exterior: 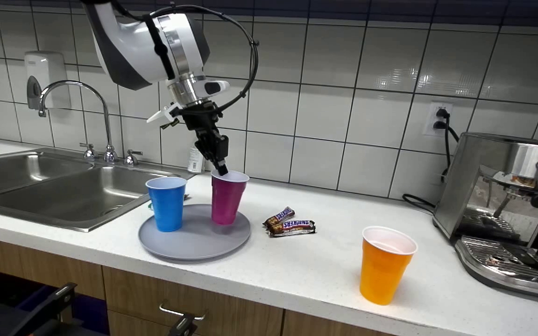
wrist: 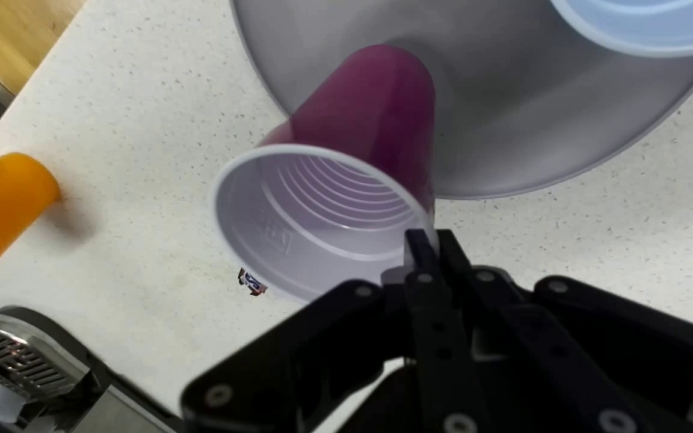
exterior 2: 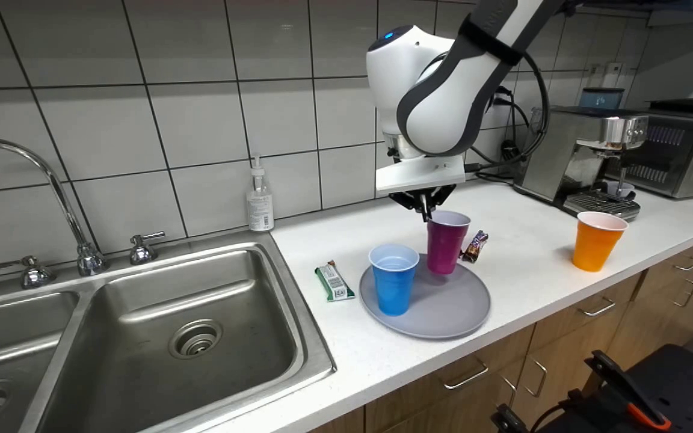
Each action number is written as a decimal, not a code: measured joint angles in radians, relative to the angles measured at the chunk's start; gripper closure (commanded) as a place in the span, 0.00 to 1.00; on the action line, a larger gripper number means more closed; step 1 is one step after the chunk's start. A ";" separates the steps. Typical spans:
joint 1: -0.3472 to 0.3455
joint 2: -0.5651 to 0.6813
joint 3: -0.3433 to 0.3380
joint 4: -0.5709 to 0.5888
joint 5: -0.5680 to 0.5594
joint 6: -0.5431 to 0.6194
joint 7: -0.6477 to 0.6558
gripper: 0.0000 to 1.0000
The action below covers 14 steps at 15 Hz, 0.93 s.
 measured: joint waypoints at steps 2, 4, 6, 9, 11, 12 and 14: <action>0.000 0.008 0.000 0.007 0.000 0.000 0.001 0.99; 0.000 0.017 0.000 0.014 0.000 0.000 0.007 0.99; 0.001 0.026 0.000 0.020 -0.005 0.000 0.024 0.99; 0.004 0.041 -0.001 0.030 -0.014 0.001 0.050 0.99; 0.004 0.053 -0.002 0.040 -0.026 0.002 0.072 0.99; 0.005 0.059 -0.002 0.045 -0.030 0.002 0.080 0.99; 0.005 0.072 -0.002 0.056 -0.033 0.002 0.092 0.99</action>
